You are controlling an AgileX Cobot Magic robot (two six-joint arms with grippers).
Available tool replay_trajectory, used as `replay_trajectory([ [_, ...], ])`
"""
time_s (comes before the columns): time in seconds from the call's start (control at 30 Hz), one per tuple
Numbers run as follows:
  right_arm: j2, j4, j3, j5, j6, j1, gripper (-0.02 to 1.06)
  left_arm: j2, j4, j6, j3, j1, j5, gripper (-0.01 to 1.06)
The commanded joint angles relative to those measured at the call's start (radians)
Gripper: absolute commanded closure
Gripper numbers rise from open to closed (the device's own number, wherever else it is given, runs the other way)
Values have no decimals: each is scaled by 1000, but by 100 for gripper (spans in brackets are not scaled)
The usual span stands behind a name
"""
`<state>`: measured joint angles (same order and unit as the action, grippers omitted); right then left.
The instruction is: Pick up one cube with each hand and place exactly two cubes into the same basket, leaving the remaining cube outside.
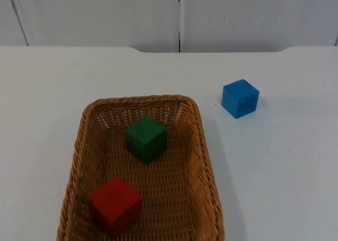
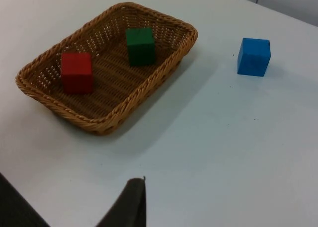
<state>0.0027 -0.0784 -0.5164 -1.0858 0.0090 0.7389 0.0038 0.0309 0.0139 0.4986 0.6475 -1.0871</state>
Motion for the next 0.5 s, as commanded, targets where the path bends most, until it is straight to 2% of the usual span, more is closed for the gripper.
replay_trajectory([
  [0.0, -3, 1, 2, 8, -1, 4, -1, -4, -7, -1, -5, 3, 12, 0],
  [0.47, -3, 1, 2, 10, -1, 4, -1, -4, -7, -1, -5, 3, 12, 0],
])
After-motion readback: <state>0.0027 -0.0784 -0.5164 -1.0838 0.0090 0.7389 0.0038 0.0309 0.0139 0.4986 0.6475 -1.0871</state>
